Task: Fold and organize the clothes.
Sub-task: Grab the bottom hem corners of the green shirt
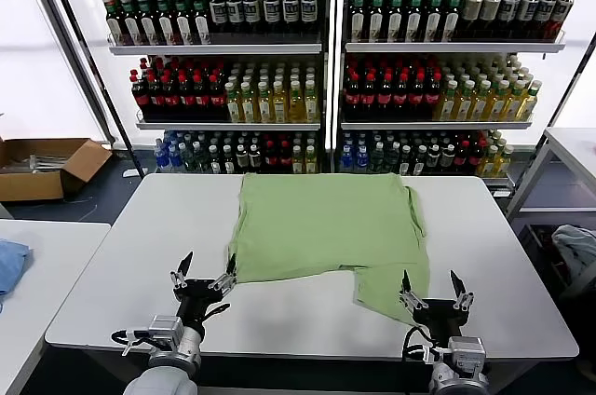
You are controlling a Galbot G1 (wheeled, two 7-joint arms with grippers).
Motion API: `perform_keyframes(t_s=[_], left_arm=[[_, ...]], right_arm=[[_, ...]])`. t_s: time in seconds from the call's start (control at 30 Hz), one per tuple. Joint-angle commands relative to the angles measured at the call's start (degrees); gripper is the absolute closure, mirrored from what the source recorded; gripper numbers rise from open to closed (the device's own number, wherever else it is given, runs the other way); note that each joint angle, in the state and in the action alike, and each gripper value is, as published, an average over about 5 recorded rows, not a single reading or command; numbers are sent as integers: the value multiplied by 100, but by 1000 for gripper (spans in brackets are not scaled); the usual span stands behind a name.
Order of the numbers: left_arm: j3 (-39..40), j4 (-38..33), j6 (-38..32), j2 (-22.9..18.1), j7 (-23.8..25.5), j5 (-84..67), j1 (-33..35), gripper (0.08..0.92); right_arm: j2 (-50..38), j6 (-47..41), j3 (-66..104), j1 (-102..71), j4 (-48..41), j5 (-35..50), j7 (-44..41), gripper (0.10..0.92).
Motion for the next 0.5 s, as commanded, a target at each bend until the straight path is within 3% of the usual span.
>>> perform_keyframes(t_s=[0.03,0.5], left_arm=[[21,142,272,46,2,80,-50,177],[120,678,458,209,51,-36,-371,177]], right_arm=[[-31,-43,55,-11,-71,145,115,203],[183,-175,-48,0,-284,268,246,203]])
